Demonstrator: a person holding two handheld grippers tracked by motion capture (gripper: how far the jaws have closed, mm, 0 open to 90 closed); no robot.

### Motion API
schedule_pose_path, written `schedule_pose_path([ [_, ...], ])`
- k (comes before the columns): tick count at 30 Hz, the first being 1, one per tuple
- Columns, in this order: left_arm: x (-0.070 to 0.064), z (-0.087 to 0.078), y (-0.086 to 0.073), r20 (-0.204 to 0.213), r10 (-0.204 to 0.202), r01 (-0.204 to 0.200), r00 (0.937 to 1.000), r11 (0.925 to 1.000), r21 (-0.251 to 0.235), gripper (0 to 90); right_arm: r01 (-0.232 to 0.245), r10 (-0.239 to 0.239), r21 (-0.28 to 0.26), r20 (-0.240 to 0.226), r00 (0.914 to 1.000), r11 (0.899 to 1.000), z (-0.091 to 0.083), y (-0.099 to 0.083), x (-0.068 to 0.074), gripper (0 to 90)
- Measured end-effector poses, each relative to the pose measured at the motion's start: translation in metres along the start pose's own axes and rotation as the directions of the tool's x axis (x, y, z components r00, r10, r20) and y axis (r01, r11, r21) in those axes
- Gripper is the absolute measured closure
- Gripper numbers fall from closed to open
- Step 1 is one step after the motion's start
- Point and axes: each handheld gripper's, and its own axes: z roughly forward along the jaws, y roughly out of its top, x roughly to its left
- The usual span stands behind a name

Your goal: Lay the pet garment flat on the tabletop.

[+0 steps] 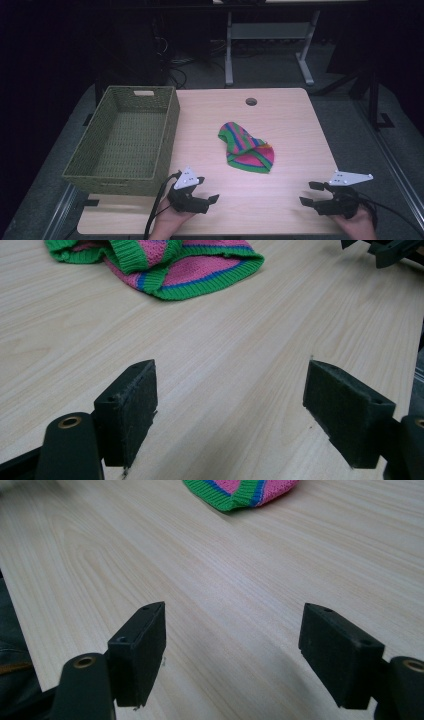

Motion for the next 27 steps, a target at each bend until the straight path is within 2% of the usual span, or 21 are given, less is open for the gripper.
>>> schedule_pose_path([
  [8,0.000,0.001,-0.001,-0.001,0.016,-0.016,0.9999,0.9997,0.016,21.1,0.014,-0.014,0.014,-0.003,0.9999,1.000,0.003,0.002,0.001,26.4],
  [14,-0.001,-0.001,-0.001,-0.004,0.029,-0.029,0.9996,0.9995,0.009,21.1,0.027,-0.027,0.014,0.002,0.9996,1.000,0.006,0.006,0.006,26.1],
  [21,0.001,-0.001,-0.002,0.009,0.014,-0.014,0.9999,0.9999,0.006,21.1,0.024,-0.024,0.015,0.000,0.9997,1.000,0.009,0.009,0.006,25.7],
  [27,0.002,-0.001,-0.002,0.004,0.020,-0.020,0.9998,0.9998,0.010,21.2,0.056,-0.056,0.023,0.002,0.9984,0.998,0.010,0.015,0.007,25.7],
])
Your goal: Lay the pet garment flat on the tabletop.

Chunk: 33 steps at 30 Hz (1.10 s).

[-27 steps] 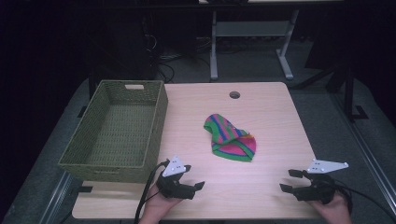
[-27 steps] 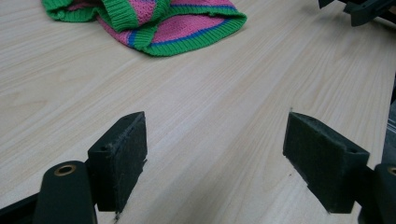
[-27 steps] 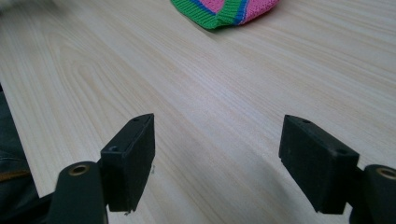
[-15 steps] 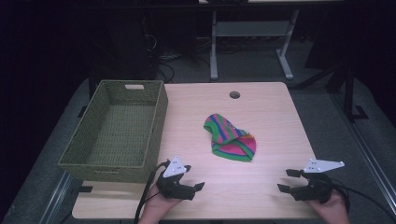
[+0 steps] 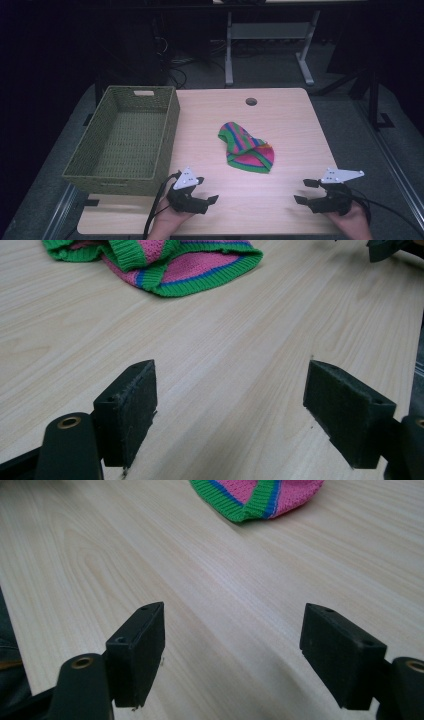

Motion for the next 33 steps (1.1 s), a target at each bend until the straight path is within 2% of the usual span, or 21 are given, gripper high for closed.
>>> schedule_pose_path([
  [7,0.001,0.000,-0.001,0.002,-0.015,0.015,0.9999,0.9999,-0.004,21.1,0.023,-0.024,-0.036,-0.012,0.9996,0.999,-0.004,0.016,-0.003,26.6],
  [9,0.002,0.000,-0.001,-0.003,-0.014,0.014,0.9999,0.9999,-0.003,21.1,0.026,-0.026,-0.027,-0.024,0.9994,0.999,-0.005,0.022,-0.004,27.7],
  [10,0.002,0.000,-0.001,-0.003,-0.015,0.015,0.9999,0.9999,-0.001,21.1,0.039,-0.039,-0.024,-0.015,0.9991,0.999,-0.004,0.030,-0.006,27.7],
  [12,0.003,0.000,-0.001,-0.002,-0.022,0.022,0.9998,0.9998,0.003,21.1,0.048,-0.048,-0.017,-0.016,0.9987,0.999,-0.003,0.034,-0.008,27.7],
  [13,0.003,-0.001,-0.002,-0.002,-0.025,0.025,0.9997,0.9997,0.001,21.1,0.048,-0.049,-0.021,-0.026,0.9985,0.999,-0.001,0.042,-0.011,27.7],
  [15,0.003,-0.001,-0.002,-0.003,-0.022,0.022,0.9998,0.9998,-0.001,21.1,0.047,-0.048,-0.019,-0.036,0.9982,0.999,0.001,0.047,-0.012,27.7],
  [18,0.004,-0.002,-0.001,-0.003,-0.020,0.020,0.9998,0.9998,-0.007,21.1,0.065,-0.065,0.014,-0.055,0.9964,0.998,0.008,0.064,-0.016,26.6],
  [22,0.006,-0.003,-0.001,-0.004,-0.024,0.024,0.9997,0.9997,-0.007,21.2,0.077,-0.075,0.026,-0.066,0.9950,0.997,0.013,0.076,-0.018,26.0],
  [23,0.006,-0.003,-0.001,-0.010,-0.021,0.021,0.9997,0.9998,-0.006,21.1,0.099,-0.096,0.028,-0.068,0.9930,0.995,0.016,0.084,-0.018,25.9],
  [24,0.006,-0.003,-0.001,-0.010,-0.021,0.021,0.9997,0.9998,-0.006,21.1,0.099,-0.096,0.028,-0.068,0.9930,0.995,0.016,0.084,-0.018,25.9],
  [25,0.006,-0.003,-0.001,-0.010,-0.023,0.023,0.9997,0.9997,-0.008,21.1,0.104,-0.101,0.048,-0.071,0.9924,0.993,0.020,0.091,-0.018,26.0],
  [33,0.007,-0.003,-0.001,-0.011,-0.026,0.025,0.9996,0.9996,-0.016,21.1,0.125,-0.118,0.073,-0.101,0.9879,0.989,0.029,0.120,-0.023,26.0],
])
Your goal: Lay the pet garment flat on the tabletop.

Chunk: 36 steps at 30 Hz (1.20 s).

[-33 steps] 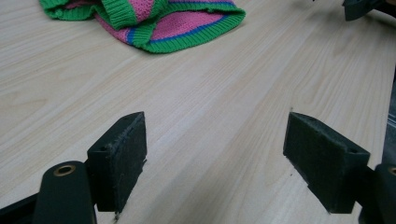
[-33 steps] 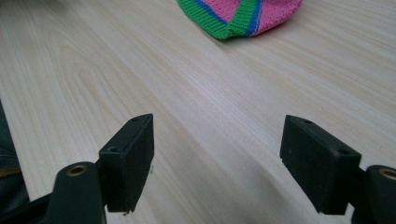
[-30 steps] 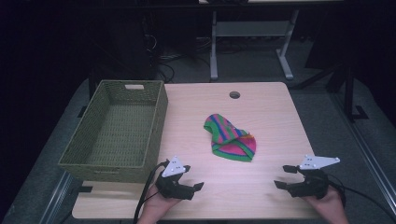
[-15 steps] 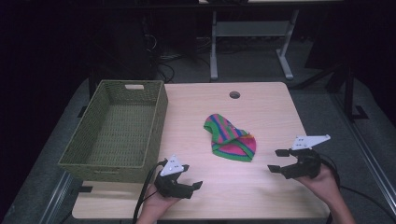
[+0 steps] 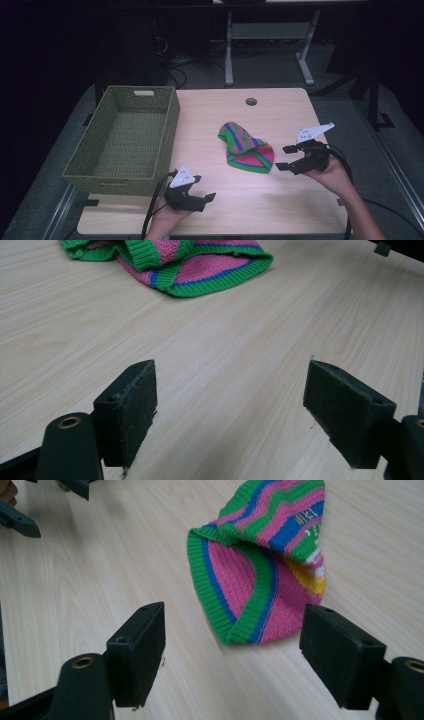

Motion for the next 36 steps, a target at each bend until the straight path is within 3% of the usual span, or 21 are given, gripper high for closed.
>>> schedule_pose_path([
  [4,0.000,0.001,0.000,0.007,-0.001,0.001,1.0000,1.0000,0.004,21.2,0.001,0.000,0.036,-0.013,0.9999,0.999,0.009,0.020,-0.009,26.0],
  [12,-0.002,0.001,0.001,0.004,0.023,-0.023,0.9997,0.9997,0.010,21.1,0.003,0.000,0.074,-0.031,0.9995,0.997,0.024,0.041,-0.019,25.9],
  [36,-0.002,0.001,0.001,0.008,0.024,-0.024,0.9997,0.9997,0.005,21.1,-0.005,0.007,0.131,-0.022,0.9997,0.991,0.052,0.076,-0.032,25.9],
])
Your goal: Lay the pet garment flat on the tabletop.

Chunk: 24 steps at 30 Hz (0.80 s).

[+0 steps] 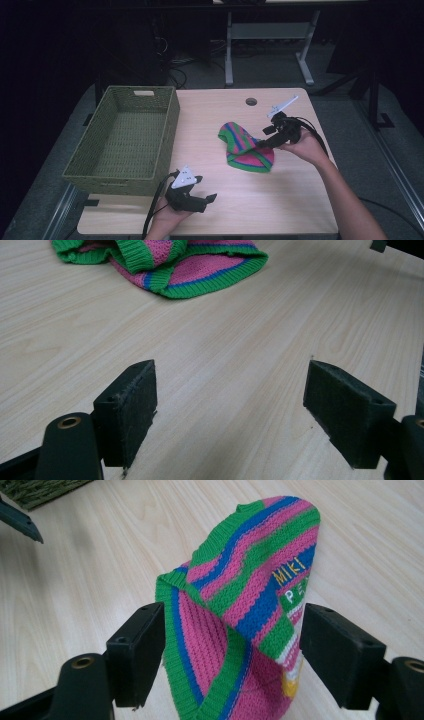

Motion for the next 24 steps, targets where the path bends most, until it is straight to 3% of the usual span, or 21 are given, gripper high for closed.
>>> schedule_pose_path([
  [10,0.001,0.000,0.000,0.005,-0.001,0.001,1.0000,1.0000,-0.004,21.2,0.010,-0.010,0.027,0.006,0.9999,1.000,0.018,0.010,-0.002,25.8],
  [13,0.000,0.000,0.001,0.005,0.000,0.000,1.0000,1.0000,-0.006,21.1,-0.013,0.013,0.042,0.000,0.9999,0.999,0.024,0.012,-0.002,25.3],
  [24,0.000,0.000,0.001,0.010,-0.001,0.001,0.9999,1.0000,-0.001,21.1,-0.018,0.018,0.070,0.002,0.9998,0.997,0.041,0.016,-0.002,24.0],
])
